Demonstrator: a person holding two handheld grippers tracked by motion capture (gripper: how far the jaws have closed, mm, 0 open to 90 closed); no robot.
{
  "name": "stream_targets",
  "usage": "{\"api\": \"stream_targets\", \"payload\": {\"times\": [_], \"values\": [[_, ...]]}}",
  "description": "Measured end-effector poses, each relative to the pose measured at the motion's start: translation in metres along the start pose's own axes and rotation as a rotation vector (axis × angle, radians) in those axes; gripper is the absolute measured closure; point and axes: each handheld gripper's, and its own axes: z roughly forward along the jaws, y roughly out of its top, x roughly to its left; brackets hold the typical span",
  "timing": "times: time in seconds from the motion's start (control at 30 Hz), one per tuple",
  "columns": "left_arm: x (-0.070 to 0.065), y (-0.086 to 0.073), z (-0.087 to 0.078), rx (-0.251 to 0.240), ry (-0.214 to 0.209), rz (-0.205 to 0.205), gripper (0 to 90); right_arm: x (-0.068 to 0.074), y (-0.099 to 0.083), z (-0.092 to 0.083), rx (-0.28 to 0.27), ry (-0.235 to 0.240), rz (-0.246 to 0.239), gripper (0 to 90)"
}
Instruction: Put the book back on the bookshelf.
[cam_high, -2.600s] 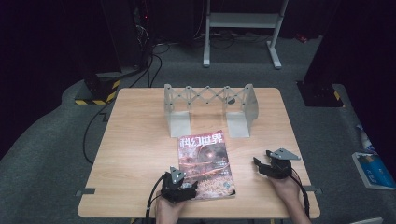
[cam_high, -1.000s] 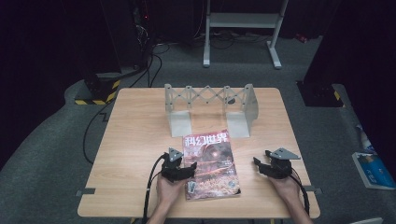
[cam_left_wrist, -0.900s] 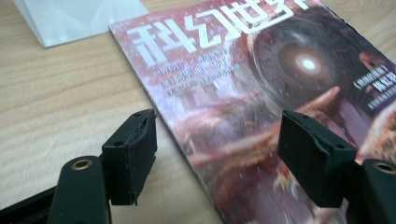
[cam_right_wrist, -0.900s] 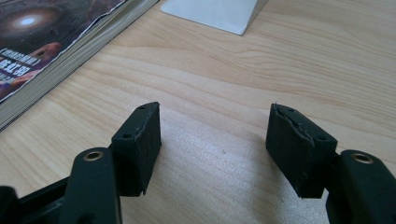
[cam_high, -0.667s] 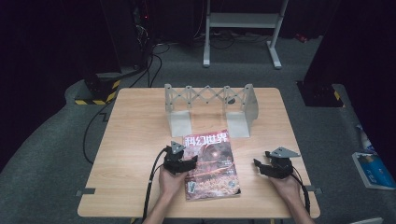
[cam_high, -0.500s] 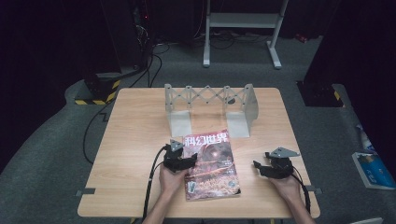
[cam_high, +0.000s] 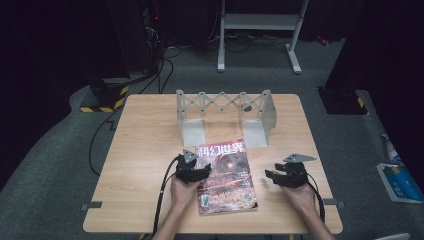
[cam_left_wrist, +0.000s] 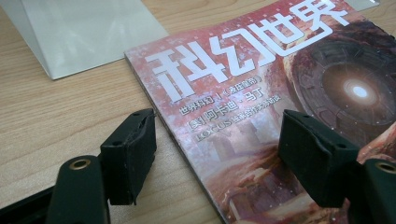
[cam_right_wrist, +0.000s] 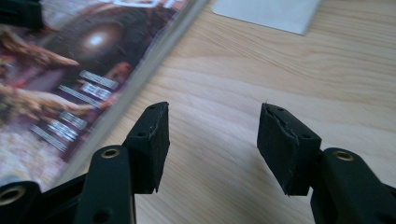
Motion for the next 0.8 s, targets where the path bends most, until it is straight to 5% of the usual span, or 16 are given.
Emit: {"api": "stream_targets", "payload": {"times": [0.1, 0.47, 0.8], "values": [[0.0, 0.0, 0.0, -0.002, -0.003, 0.002, 27.7, 0.007, 0.015, 0.008, 0.028, 0.044, -0.002, 44.9], [-0.001, -0.001, 0.001, -0.016, -0.03, 0.014, 30.3, 0.021, 0.05, 0.037, 0.122, 0.095, 0.0, 45.2], [-0.001, -0.002, 0.001, -0.021, -0.016, 0.007, 28.5, 0.026, 0.071, 0.057, 0.196, 0.077, 0.046, 42.9]]}}
